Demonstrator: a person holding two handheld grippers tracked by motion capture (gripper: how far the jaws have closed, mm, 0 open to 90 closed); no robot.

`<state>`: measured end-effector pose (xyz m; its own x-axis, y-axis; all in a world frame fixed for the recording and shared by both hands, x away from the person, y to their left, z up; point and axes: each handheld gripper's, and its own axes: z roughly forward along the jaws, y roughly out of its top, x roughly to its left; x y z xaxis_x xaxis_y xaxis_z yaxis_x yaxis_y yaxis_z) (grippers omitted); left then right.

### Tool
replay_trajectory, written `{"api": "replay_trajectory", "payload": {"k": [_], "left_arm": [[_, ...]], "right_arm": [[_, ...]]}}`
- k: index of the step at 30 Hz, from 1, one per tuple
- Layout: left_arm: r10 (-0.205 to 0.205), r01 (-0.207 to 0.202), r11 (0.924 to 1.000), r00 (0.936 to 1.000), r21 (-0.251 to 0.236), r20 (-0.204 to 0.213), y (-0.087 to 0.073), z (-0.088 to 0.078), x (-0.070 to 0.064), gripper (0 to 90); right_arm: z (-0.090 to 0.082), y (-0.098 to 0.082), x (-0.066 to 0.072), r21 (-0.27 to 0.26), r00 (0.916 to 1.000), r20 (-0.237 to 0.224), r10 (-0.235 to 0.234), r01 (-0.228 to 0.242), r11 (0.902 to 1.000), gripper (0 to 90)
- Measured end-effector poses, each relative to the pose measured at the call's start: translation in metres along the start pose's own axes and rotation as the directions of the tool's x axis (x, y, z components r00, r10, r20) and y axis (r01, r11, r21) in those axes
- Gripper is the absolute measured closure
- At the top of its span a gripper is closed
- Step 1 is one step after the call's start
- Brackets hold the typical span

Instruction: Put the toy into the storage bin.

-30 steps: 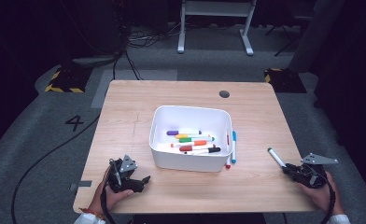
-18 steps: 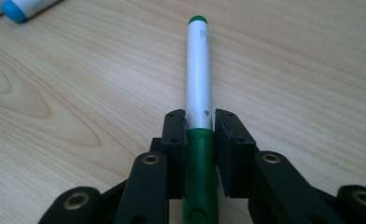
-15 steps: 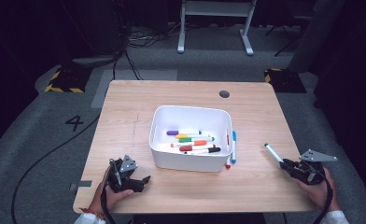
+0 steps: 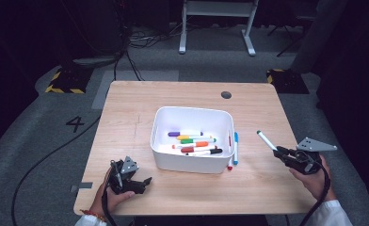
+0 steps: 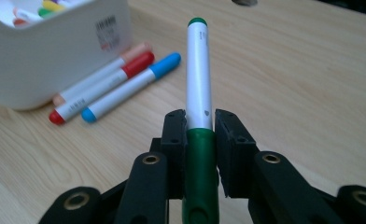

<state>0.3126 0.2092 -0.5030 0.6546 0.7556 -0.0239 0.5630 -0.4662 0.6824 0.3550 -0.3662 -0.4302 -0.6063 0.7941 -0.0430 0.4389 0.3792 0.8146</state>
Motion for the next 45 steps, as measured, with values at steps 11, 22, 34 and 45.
{"api": "replay_trajectory", "payload": {"k": [11, 22, 34, 45], "left_arm": [[0.0, 0.0, 1.0, 1.0, 0.0, 0.0, 0.0, 0.0, 0.0, 14.5], [0.0, 0.0, 1.0, 1.0, 0.0, -0.001, 0.0, 0.0, 0.0, 14.5], [0.003, -0.003, 1.0, 1.0, -0.001, -0.003, 0.0, 0.0, 0.0, 14.7], [-0.005, 0.005, 1.0, 1.0, 0.003, 0.0, -0.001, 0.0, -0.001, 14.7]], "right_arm": [[0.01, 0.061, 0.017, -0.091, 0.9957, -0.045, -0.08, 0.076, 0.9929, 74.8], [0.023, 0.112, 0.043, -0.141, 0.9787, -0.099, -0.18, 0.165, 0.9762, 74.8], [0.046, 0.149, 0.083, -0.158, 0.9466, -0.187, -0.263, 0.235, 0.959, 74.8], [0.071, 0.168, 0.112, -0.141, 0.8999, -0.264, -0.347, 0.32, 0.9368, 74.8]]}}
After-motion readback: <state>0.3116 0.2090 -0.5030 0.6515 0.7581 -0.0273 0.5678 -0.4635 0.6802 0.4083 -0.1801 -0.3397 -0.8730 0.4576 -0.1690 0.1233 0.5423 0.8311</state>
